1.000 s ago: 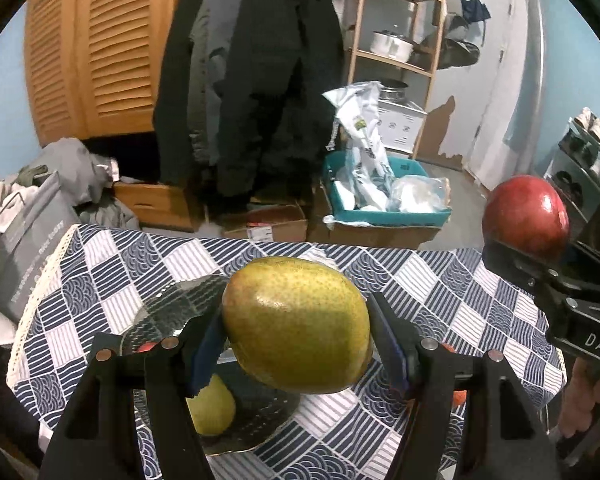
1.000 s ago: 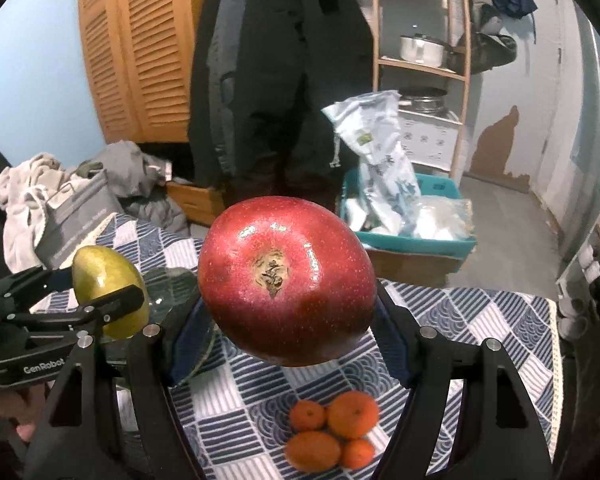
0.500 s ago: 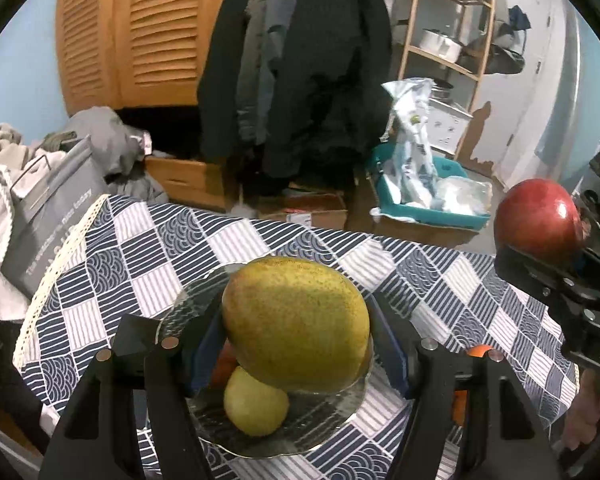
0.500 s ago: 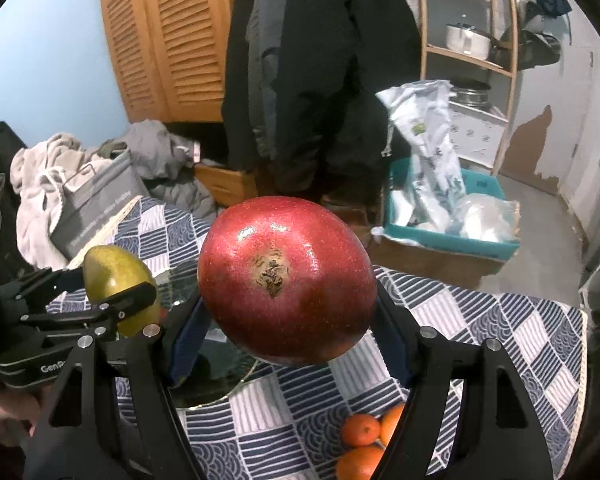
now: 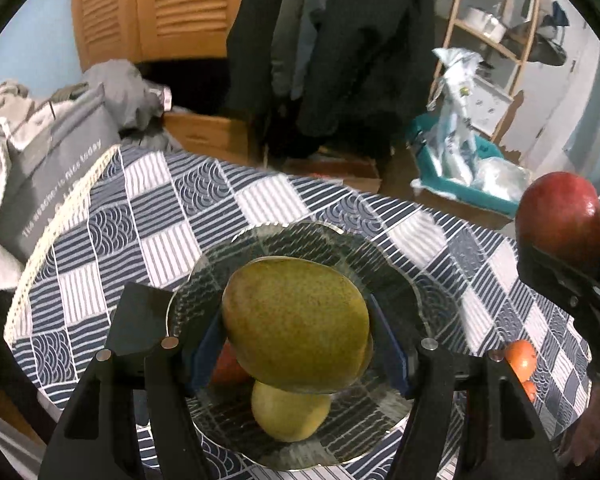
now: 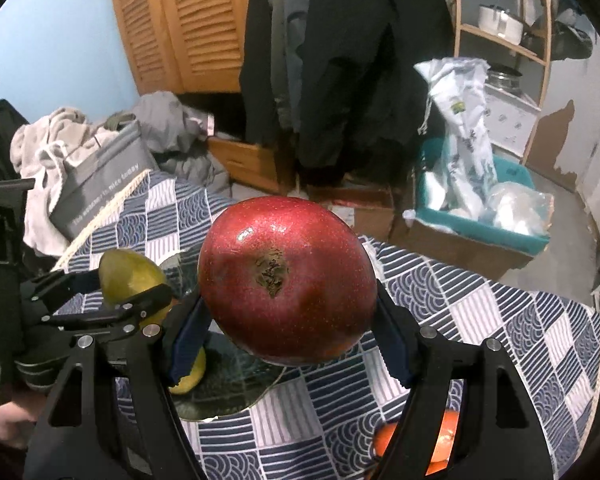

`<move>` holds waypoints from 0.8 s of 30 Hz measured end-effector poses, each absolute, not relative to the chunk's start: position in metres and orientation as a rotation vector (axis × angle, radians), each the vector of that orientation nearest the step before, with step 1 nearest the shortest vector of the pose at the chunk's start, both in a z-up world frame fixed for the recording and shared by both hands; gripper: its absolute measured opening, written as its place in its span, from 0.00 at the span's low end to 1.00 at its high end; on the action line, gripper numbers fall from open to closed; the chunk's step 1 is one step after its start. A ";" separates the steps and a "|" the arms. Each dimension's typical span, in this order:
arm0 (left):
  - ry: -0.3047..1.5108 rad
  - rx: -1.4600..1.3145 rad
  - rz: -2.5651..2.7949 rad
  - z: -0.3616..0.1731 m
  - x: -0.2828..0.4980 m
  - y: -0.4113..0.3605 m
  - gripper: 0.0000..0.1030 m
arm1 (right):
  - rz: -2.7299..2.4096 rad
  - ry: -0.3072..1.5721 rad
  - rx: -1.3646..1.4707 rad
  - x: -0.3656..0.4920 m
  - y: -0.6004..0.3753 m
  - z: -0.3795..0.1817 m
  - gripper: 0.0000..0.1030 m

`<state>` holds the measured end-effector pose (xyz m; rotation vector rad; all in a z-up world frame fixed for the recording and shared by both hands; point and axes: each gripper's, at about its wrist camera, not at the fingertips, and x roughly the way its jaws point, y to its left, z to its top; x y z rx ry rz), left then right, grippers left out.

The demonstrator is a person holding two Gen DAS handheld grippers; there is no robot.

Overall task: Organize fruits
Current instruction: 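Carry the mango in the left tool over the glass bowl while the right tool carries the apple there, then open the left tool to drop the mango into the bowl while the right tool releases the apple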

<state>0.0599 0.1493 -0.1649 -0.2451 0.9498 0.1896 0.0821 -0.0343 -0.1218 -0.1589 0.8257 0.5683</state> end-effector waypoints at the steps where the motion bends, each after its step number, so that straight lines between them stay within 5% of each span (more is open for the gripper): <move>1: 0.963 -0.251 0.193 -0.170 0.061 0.151 0.68 | 0.569 0.832 -0.164 0.083 -0.032 -0.126 0.72; 24: 1.046 -0.282 0.226 -0.205 0.066 0.163 0.73 | 0.574 0.962 -0.209 0.099 -0.017 -0.185 0.72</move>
